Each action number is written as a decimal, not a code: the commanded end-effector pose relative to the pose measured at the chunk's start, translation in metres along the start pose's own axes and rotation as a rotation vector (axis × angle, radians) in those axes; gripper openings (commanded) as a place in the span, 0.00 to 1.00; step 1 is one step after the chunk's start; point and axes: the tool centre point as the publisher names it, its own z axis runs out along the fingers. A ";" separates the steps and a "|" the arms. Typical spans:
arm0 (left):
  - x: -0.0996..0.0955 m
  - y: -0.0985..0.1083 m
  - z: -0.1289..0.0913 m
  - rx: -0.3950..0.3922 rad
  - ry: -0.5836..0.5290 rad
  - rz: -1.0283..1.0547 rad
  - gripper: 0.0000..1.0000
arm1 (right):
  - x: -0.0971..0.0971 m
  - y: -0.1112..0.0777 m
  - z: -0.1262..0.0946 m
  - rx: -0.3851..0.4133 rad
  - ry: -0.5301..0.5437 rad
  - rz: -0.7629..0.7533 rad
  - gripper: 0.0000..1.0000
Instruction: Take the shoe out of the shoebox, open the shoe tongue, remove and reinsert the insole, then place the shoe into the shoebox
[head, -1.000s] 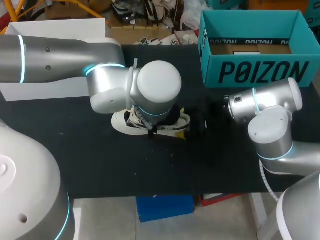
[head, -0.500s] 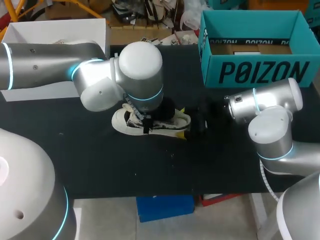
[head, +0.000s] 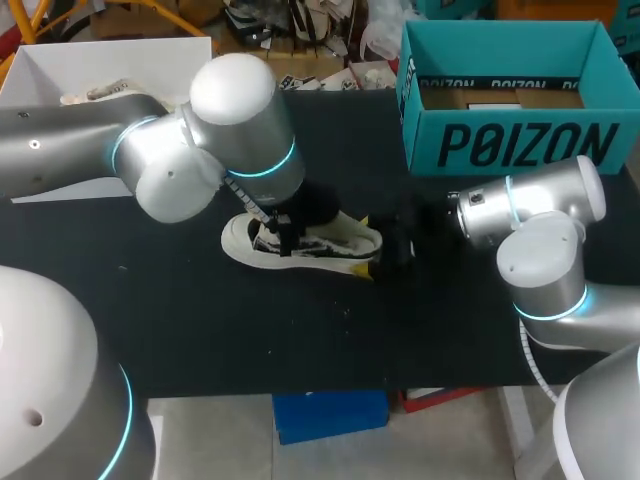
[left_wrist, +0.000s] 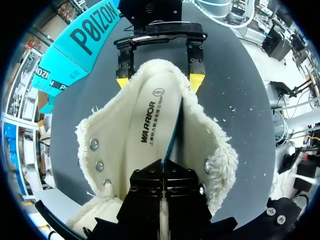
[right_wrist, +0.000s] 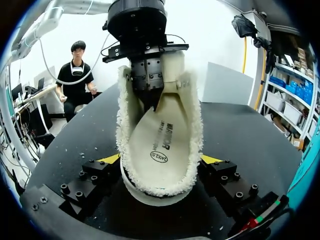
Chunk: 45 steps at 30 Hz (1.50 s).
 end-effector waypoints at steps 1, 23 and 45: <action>-0.002 0.007 -0.011 0.101 0.000 0.000 0.00 | -0.001 -0.007 -0.003 0.003 0.000 0.001 0.00; -0.002 0.006 -0.008 0.187 0.062 -0.024 0.00 | -0.001 -0.007 -0.003 0.003 0.000 0.001 0.00; 0.006 -0.006 -0.004 0.258 0.193 0.027 0.00 | -0.001 -0.007 -0.003 0.003 0.000 0.001 0.00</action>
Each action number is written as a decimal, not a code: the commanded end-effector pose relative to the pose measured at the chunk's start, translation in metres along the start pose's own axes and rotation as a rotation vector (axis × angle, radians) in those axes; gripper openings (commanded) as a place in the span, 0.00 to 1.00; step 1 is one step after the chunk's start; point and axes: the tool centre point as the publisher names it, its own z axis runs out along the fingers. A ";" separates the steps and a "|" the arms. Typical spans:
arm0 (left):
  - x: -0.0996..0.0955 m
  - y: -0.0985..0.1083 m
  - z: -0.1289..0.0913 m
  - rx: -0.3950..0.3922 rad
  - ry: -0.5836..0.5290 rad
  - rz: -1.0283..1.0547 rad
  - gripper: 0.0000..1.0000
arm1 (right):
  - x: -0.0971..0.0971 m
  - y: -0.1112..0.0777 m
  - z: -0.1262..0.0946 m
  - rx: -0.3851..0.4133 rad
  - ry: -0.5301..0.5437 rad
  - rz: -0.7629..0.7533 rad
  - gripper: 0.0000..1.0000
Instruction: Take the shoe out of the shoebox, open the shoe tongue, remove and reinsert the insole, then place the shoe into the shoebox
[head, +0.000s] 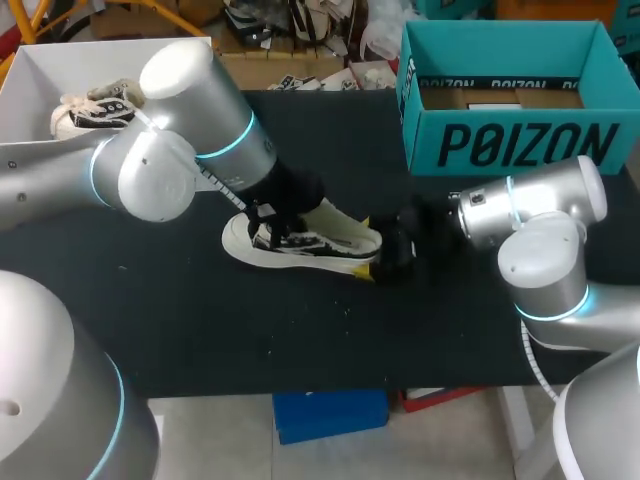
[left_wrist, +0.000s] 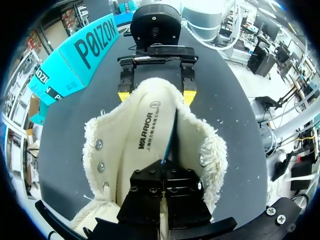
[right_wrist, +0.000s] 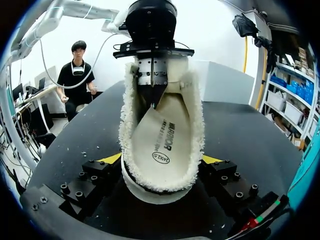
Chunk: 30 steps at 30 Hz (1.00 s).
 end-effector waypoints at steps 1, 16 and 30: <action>-0.003 0.001 -0.004 0.026 0.032 0.009 0.00 | -0.002 -0.006 -0.002 0.001 -0.001 0.000 0.00; 0.000 -0.003 0.003 0.031 0.081 0.010 0.00 | -0.002 -0.006 -0.002 0.001 -0.001 0.000 0.00; -0.001 -0.007 0.004 0.018 0.088 0.015 0.15 | -0.002 -0.006 -0.002 0.001 -0.001 0.000 0.00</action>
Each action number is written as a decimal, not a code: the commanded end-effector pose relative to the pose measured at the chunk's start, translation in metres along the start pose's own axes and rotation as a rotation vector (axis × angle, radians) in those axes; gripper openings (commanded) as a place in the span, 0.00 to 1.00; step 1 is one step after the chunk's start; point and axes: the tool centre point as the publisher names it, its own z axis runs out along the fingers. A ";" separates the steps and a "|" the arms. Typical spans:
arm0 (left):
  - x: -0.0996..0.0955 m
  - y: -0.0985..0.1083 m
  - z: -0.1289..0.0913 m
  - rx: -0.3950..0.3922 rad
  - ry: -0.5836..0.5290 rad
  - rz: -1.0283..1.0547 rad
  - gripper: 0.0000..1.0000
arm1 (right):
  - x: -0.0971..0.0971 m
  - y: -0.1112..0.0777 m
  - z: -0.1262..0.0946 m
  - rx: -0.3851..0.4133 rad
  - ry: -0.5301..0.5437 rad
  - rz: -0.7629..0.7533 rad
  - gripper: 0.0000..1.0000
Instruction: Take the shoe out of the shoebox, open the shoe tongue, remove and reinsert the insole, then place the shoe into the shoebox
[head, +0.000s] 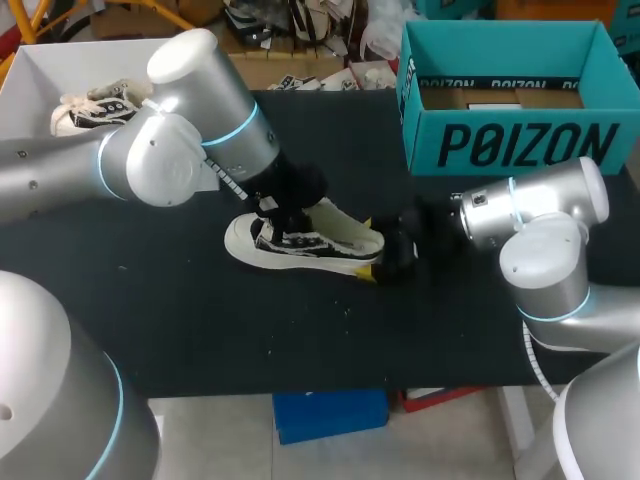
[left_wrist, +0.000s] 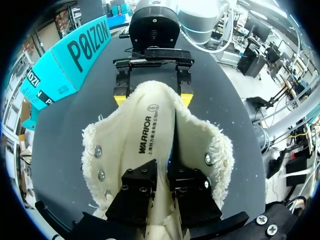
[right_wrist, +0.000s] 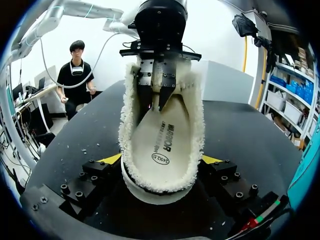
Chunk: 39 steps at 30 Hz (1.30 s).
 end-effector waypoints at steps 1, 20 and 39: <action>0.001 -0.002 -0.002 -0.005 0.007 0.002 0.16 | -0.002 -0.003 0.000 0.001 0.000 0.001 0.00; -0.004 0.003 0.005 -0.048 0.141 -0.085 0.00 | -0.002 -0.003 0.000 0.001 0.000 0.001 0.00; 0.003 -0.023 0.012 -0.364 0.152 -0.006 0.00 | -0.002 -0.003 0.000 0.001 0.000 0.001 0.00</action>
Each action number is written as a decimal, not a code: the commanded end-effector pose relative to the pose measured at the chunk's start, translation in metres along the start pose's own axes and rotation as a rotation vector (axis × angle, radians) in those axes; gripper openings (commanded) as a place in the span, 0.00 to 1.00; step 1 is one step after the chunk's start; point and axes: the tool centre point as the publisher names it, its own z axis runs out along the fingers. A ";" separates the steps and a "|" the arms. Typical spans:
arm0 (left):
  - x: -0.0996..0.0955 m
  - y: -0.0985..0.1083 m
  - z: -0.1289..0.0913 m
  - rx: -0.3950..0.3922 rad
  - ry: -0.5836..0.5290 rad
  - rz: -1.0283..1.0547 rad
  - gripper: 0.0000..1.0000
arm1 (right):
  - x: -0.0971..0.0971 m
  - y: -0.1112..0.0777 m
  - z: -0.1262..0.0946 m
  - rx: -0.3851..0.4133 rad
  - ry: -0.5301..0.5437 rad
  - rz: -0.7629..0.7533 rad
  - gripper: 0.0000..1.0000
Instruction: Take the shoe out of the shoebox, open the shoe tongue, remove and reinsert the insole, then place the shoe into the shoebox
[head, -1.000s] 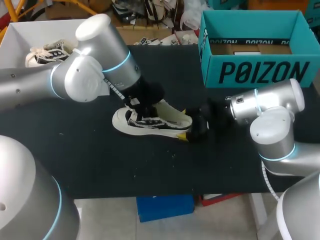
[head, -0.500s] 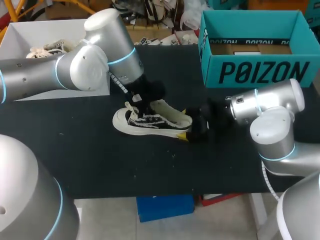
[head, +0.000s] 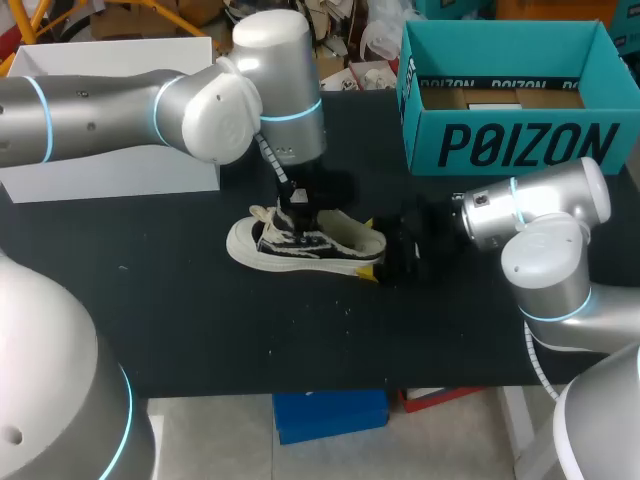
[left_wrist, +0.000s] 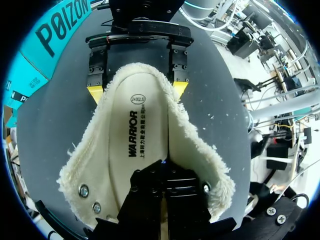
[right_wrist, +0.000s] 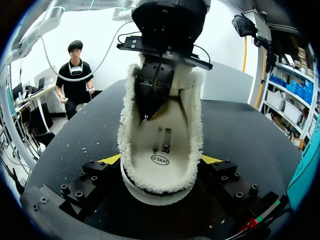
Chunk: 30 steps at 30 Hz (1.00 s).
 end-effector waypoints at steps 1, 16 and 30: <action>0.000 -0.016 -0.005 -0.080 0.001 -0.016 0.00 | -0.001 -0.001 0.003 0.001 0.002 0.002 0.00; 0.001 -0.017 -0.015 -0.032 -0.011 -0.056 0.00 | -0.001 -0.001 0.003 0.001 0.002 0.002 0.00; 0.008 -0.013 -0.013 -0.068 0.044 -0.039 0.00 | -0.001 -0.001 0.003 0.001 0.002 0.002 0.00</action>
